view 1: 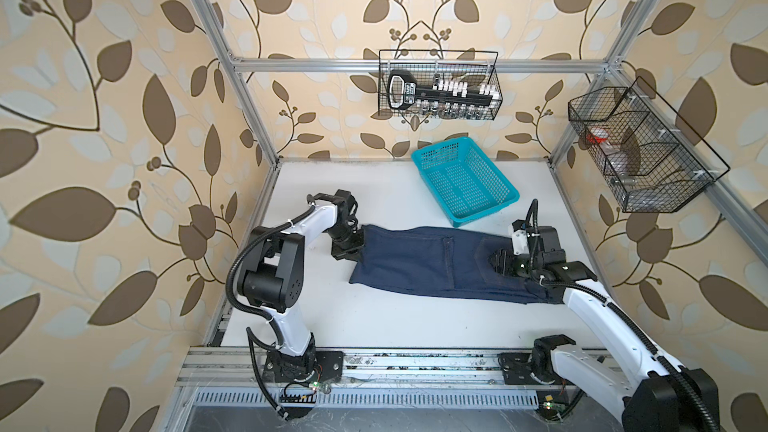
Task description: Fold and stack the trousers
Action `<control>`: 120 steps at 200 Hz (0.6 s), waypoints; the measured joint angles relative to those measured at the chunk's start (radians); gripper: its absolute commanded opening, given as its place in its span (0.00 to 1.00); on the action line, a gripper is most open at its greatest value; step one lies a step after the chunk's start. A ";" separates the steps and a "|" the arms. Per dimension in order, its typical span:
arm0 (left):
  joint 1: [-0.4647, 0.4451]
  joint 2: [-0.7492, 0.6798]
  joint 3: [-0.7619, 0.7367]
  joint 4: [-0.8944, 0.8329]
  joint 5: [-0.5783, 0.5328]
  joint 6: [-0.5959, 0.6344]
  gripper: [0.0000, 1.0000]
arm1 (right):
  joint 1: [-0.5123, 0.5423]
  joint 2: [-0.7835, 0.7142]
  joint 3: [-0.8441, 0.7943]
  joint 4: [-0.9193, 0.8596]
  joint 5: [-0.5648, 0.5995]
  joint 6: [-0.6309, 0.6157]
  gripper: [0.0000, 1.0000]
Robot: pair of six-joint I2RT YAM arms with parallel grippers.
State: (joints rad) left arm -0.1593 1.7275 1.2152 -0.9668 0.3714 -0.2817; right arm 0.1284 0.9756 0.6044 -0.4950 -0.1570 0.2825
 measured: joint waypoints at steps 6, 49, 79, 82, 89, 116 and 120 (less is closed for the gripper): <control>0.024 -0.015 0.002 -0.011 -0.005 0.004 0.00 | 0.000 0.000 0.000 0.000 0.000 -0.001 0.64; 0.218 -0.090 0.046 -0.113 -0.066 0.020 0.00 | -0.001 0.031 0.000 0.000 0.000 -0.002 0.65; 0.369 -0.155 0.106 -0.144 -0.138 0.017 0.00 | -0.001 0.036 -0.005 0.011 -0.005 0.006 0.65; 0.380 -0.162 0.113 -0.147 -0.145 0.017 0.00 | -0.001 0.036 -0.007 0.014 -0.007 0.006 0.65; 0.407 -0.180 0.136 -0.153 -0.167 0.015 0.00 | -0.001 0.039 -0.014 0.023 -0.012 0.012 0.65; 0.431 -0.232 0.201 -0.160 -0.189 0.005 0.00 | 0.000 0.064 -0.057 0.075 -0.048 0.045 0.64; 0.428 -0.238 0.205 -0.160 -0.186 0.002 0.00 | 0.002 0.071 -0.065 0.083 -0.055 0.052 0.63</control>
State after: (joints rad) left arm 0.2684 1.4899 1.4200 -1.1267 0.1852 -0.2802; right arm 0.1307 1.0462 0.5396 -0.4122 -0.2115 0.3344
